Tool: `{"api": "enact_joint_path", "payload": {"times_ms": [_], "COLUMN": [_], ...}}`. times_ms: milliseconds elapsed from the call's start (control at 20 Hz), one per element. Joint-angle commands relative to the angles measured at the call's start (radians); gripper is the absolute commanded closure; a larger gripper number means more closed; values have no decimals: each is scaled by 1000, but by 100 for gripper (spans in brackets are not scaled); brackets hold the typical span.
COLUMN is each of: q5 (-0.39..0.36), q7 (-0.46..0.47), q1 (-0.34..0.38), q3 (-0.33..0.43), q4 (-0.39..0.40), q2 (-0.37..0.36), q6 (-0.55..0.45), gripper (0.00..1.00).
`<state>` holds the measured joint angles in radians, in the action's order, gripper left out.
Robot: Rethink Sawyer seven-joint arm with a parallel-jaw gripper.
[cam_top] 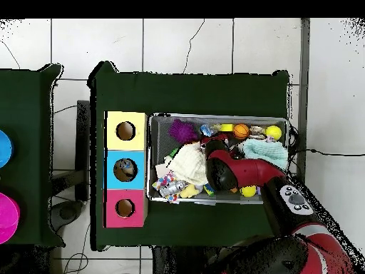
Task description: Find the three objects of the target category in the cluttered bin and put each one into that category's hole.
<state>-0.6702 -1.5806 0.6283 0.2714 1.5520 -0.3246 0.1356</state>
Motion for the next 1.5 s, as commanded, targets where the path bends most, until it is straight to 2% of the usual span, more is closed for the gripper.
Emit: {"api": "enact_joint_path", "payload": {"times_ms": [50,350,900,1500], "q5": [15,35,78,106], "q7": [6,-6,-15,-57], "q1": [3,-43,-62,-91], "q3": [-54,-108,-125,-157], "q4": [-15,-20,42,89], "q2": [54,46,-6,-60], "q6": [-322,-363,-464,-471], "gripper": [0,0,0,0]}}
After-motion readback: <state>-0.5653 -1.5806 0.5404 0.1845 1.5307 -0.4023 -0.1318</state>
